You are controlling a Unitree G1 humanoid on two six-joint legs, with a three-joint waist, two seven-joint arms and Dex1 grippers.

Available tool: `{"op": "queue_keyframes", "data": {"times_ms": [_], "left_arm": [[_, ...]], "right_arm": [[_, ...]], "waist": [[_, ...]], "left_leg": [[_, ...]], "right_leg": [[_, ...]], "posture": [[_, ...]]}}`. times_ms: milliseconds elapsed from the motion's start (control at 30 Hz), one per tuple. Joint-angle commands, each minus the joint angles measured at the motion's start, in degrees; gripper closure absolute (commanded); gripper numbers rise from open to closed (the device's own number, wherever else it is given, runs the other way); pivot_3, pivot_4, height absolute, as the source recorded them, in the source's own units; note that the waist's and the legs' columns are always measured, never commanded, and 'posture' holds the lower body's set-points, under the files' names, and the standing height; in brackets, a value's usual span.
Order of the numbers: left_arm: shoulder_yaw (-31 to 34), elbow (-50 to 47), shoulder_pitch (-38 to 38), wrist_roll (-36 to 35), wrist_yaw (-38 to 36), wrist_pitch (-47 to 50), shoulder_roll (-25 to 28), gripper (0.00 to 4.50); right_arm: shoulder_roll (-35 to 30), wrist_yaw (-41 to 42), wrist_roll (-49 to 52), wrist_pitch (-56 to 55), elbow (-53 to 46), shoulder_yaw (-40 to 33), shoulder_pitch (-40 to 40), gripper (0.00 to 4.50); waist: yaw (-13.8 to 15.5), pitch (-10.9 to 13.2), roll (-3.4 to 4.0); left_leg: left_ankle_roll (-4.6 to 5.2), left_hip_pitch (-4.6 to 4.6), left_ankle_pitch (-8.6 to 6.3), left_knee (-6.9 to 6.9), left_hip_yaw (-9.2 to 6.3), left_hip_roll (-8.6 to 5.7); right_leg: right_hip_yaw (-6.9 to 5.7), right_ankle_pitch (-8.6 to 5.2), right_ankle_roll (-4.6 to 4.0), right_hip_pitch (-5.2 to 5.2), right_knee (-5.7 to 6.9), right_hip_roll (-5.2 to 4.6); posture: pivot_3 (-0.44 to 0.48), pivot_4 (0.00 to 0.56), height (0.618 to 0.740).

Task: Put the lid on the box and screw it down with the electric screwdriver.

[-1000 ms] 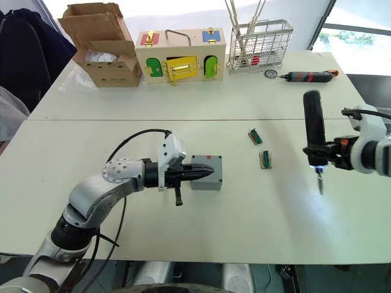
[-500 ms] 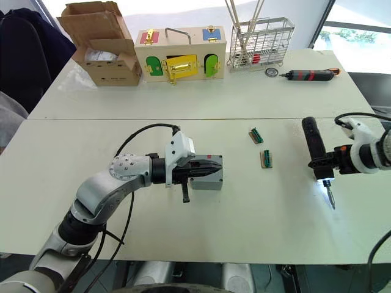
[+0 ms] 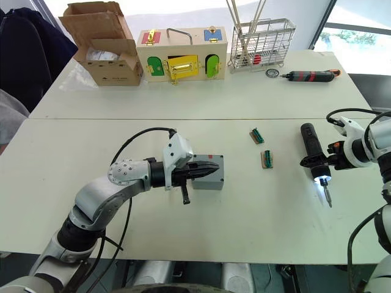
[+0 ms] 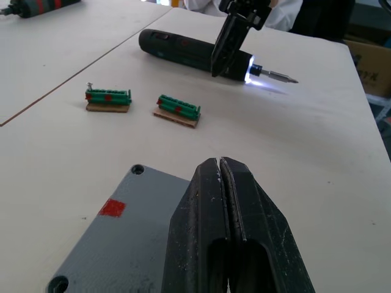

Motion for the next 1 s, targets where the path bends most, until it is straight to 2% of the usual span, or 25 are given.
{"op": "queue_keyframes", "data": {"times_ms": [33,100,167,267,333,400,500,600,700,867,1000], "left_arm": [[4.8,1.2,-0.6,0.3,2.9,-2.4,-1.4,4.50],[8.5,2.3,-1.3,-0.4,4.8,-2.7,-2.4,4.50],[12.6,2.5,-1.9,-2.8,5.6,-1.5,-2.5,4.50],[13.5,2.0,-1.8,-2.4,3.2,-0.1,2.0,4.50],[11.0,2.3,-2.4,1.0,0.7,-0.3,7.6,4.50],[8.4,3.2,-3.3,3.4,-1.6,-0.2,12.4,4.50],[6.0,3.2,-3.1,4.3,-5.1,-0.6,16.6,4.50],[5.8,1.7,-1.6,2.0,-7.2,1.2,17.1,4.50],[5.8,0.4,-0.1,1.5,-7.8,2.3,17.3,4.50],[3.0,0.5,2.3,3.1,-7.5,2.2,16.2,4.50],[4.9,3.3,2.7,1.2,-4.9,2.4,11.1,4.50]], "right_arm": [[0.4,-1.5,-2.7,-2.5,1.6,-2.5,-1.6,0.01],[0.2,-2.1,-2.9,-5.8,0.3,-5.3,-2.5,0.01],[-0.7,-2.5,-2.4,-11.1,-5.1,-8.9,-1.7,0.01],[1.0,-4.5,2.6,-7.4,-14.7,-18.2,1.0,0.01],[2.5,-4.7,6.8,-5.9,-24.3,-24.5,7.3,0.01],[4.3,-2.5,11.6,-8.2,-38.3,-29.4,17.8,0.01],[8.3,-2.2,15.5,-12.9,-53.7,-33.7,29.5,0.01],[13.2,-6.3,16.7,-13.5,-62.9,-32.0,37.4,0.01],[15.9,-8.9,16.5,-14.4,-67.2,-28.7,41.3,0.01],[18.4,-12.1,15.4,-15.7,-68.4,-23.4,42.9,0.01],[19.4,-13.2,15.8,-15.6,-68.8,-20.7,42.6,0.01]], "waist": [[0.0,0.0,0.00],[0.0,0.0,0.00],[-0.1,0.0,0.05],[-0.4,0.0,0.06],[-0.3,0.0,-0.11],[0.2,0.0,-0.17],[0.9,0.0,-0.17],[1.1,0.0,-0.17],[1.0,0.0,-0.31],[1.0,0.0,-0.31],[1.2,0.0,-0.31]], "left_leg": [[-0.01,0.00,0.00,0.01,0.00,0.00],[-0.02,0.00,0.01,0.01,0.00,0.00],[-0.03,-0.01,0.01,0.00,0.01,-0.01],[-0.07,-0.05,0.03,-0.15,0.03,0.03],[-0.09,-0.05,0.04,-0.21,-0.01,0.05],[-0.11,-0.04,0.04,-0.18,-0.11,0.07],[-0.16,-0.03,0.07,-0.08,-0.16,0.09],[-0.13,-0.03,0.07,0.01,-0.12,-0.02],[-0.13,-0.01,0.06,0.05,-0.12,-0.01],[-0.14,0.02,0.07,-0.01,-0.13,0.02],[-0.15,0.02,0.08,0.01,-0.15,0.02]], "right_leg": [[0.00,0.00,0.00,0.00,0.00,0.00],[0.00,0.01,0.01,-0.01,0.01,0.00],[0.01,0.02,0.02,-0.05,0.02,0.00],[0.00,0.02,0.03,-0.21,0.06,0.02],[-0.02,0.02,0.03,-0.23,0.07,0.06],[-0.11,0.02,0.03,-0.19,0.11,0.14],[-0.13,0.02,0.03,-0.07,0.10,0.11],[-0.05,0.04,0.07,-0.03,0.14,-0.01],[-0.03,0.06,0.09,-0.02,0.14,-0.01],[-0.03,0.05,0.09,-0.04,0.15,0.02],[-0.04,0.05,0.09,-0.03,0.16,0.01]], "posture": [[0.000,0.150,0.731],[0.000,0.150,0.731],[0.000,0.150,0.731],[0.000,0.150,0.731],[0.000,0.150,0.731],[0.000,0.150,0.731],[0.000,0.150,0.731],[0.000,0.150,0.731],[0.000,0.150,0.731],[0.000,0.150,0.731],[0.000,0.150,0.731]]}}
